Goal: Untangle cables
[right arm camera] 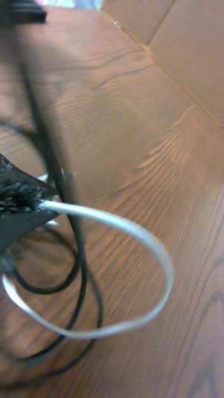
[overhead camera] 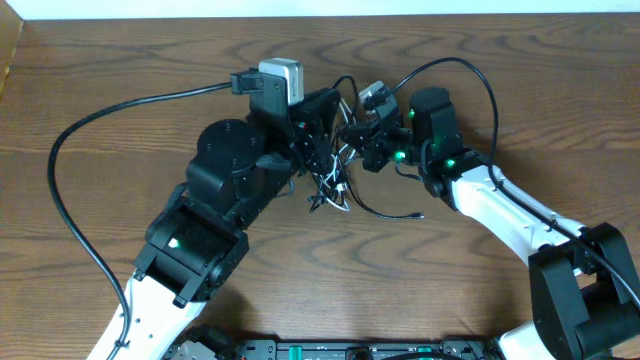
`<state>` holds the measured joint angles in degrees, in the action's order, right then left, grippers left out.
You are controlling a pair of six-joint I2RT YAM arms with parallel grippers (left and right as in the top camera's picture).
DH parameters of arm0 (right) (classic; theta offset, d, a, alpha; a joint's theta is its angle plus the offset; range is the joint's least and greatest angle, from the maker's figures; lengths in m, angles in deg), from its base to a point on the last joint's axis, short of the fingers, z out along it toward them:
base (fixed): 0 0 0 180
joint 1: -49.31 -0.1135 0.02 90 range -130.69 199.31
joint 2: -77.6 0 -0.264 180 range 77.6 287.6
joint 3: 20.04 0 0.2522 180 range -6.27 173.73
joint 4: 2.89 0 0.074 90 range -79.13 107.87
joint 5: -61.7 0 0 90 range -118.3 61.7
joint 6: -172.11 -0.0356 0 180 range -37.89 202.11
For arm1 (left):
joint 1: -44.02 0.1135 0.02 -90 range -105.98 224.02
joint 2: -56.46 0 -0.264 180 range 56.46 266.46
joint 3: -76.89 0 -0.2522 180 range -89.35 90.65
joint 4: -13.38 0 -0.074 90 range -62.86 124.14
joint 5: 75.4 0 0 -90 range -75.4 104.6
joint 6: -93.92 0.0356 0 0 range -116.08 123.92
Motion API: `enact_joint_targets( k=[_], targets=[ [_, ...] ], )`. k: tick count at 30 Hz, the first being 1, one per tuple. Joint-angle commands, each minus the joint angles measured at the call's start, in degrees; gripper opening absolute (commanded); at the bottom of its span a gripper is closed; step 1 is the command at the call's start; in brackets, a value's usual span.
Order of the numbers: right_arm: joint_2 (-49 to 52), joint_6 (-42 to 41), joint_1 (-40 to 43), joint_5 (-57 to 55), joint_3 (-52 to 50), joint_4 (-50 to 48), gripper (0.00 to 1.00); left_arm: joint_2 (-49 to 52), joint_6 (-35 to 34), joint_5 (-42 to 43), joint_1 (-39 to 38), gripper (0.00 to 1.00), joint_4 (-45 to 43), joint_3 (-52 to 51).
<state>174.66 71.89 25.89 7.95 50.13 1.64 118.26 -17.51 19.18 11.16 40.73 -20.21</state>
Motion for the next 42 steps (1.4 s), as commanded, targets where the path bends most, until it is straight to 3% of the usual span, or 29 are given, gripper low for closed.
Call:
enact_joint_targets(
  k=[1,6,12,19,24,31,42],
  targets=[
    [-2.9,-5.6,2.4,2.2,0.3,0.8,0.01,0.2,1.4,-10.5,0.0,0.16,3.2,1.3],
    [-11.9,-4.3,6.8,2.3,0.4,8.2,0.01,3.8,3.8,-14.4,0.1,0.17,6.1,1.2],
    [-25.8,-3.8,14.8,-0.1,0.6,19.4,0.01,11.0,3.7,-13.9,0.1,0.30,6.2,1.2],
    [-40.0,-1.2,26.5,-1.8,0.9,31.7,0.01,22.0,1.2,-1.2,-0.4,0.34,6.0,1.2],
    [-40.3,2.6,28.2,-1.4,0.9,37.4,0.01,26.8,5.2,8.3,-2.8,0.42,0.5,1.2],
    [-37.8,2.6,28.2,2.0,0.9,38.2,0.01,28.3,12.1,21.9,-3.5,0.50,-4.5,1.2],
    [-37.8,2.6,28.2,2.3,0.9,38.7,0.01,28.8,14.4,26.5,-3.5,0.50,-5.5,-0.2]
  ],
)
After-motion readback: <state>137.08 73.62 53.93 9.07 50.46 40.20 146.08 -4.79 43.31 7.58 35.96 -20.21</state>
